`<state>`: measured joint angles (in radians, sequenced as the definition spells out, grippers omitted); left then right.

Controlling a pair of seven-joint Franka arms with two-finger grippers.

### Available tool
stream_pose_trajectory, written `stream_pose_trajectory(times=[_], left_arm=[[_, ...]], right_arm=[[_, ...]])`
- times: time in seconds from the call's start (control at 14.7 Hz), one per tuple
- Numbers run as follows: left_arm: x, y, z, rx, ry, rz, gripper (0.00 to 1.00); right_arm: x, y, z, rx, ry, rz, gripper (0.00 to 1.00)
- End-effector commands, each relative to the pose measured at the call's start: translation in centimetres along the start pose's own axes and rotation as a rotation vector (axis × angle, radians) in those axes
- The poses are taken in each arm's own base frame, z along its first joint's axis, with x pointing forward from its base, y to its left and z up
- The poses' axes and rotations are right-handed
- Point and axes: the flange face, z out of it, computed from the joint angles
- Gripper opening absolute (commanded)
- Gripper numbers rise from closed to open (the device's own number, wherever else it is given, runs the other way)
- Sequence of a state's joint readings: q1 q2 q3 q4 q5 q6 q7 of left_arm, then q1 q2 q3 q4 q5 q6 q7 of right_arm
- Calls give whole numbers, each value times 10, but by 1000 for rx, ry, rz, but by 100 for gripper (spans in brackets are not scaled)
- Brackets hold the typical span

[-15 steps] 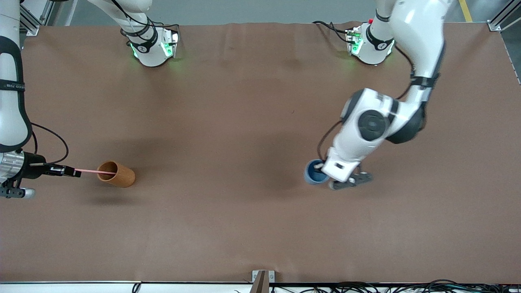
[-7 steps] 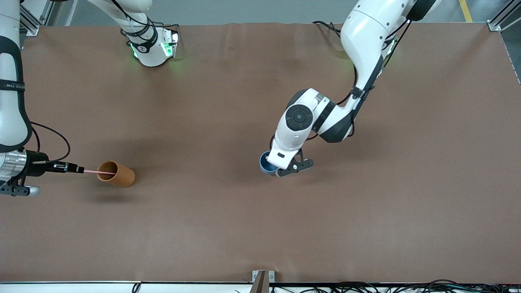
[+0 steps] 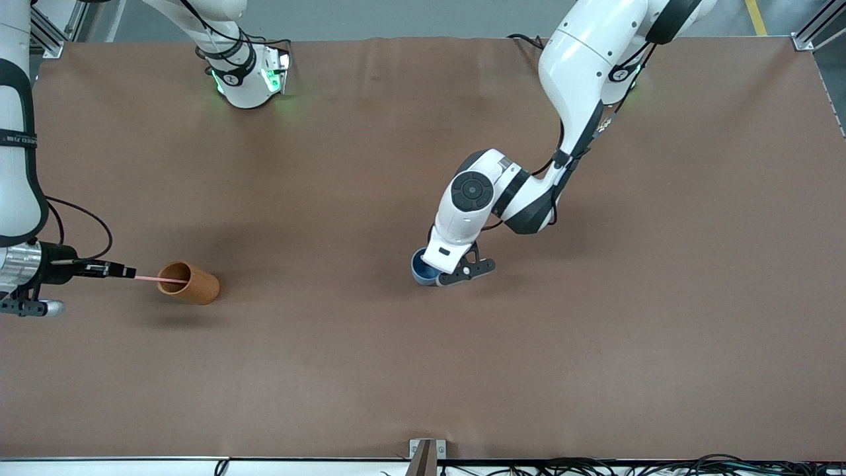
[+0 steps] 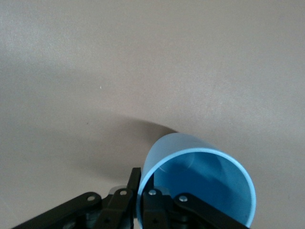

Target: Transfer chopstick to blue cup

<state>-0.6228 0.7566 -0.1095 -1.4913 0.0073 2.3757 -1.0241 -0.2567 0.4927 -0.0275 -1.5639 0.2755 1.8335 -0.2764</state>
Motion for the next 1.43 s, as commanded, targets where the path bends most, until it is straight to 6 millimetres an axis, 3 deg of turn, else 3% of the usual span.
stream_pose_trajectory(times=[0.0, 0.07, 0.2, 0.34, 0.48, 0.68, 0.88, 1.16, 1.36], left_arm=[[6, 3, -4, 5, 35, 10, 74], [9, 2, -11, 12, 45, 17, 100], [23, -4, -48, 43, 61, 19, 100], [56, -22, -114, 38, 109, 8, 100], [89, -51, -179, 24, 139, 10, 100], [118, -91, -250, 25, 166, 29, 100], [137, -123, -287, 32, 184, 46, 100], [172, -195, -335, 7, 127, 150, 100], [187, -247, -364, 34, 90, 254, 100]], right_arm=[[-1, -1, -8, 48, 21, 6, 23], [0, -3, -9, 83, 32, 15, 23], [0, 2, -8, 109, 36, 28, 23], [0, 4, -7, 109, 36, 27, 23], [0, 3, -8, 109, 40, 29, 23], [2, 5, -6, 111, 46, 29, 23], [6, 5, -8, 102, 76, 30, 23], [5, 12, -10, 101, 87, 38, 23], [6, 12, -9, 102, 86, 38, 23]])
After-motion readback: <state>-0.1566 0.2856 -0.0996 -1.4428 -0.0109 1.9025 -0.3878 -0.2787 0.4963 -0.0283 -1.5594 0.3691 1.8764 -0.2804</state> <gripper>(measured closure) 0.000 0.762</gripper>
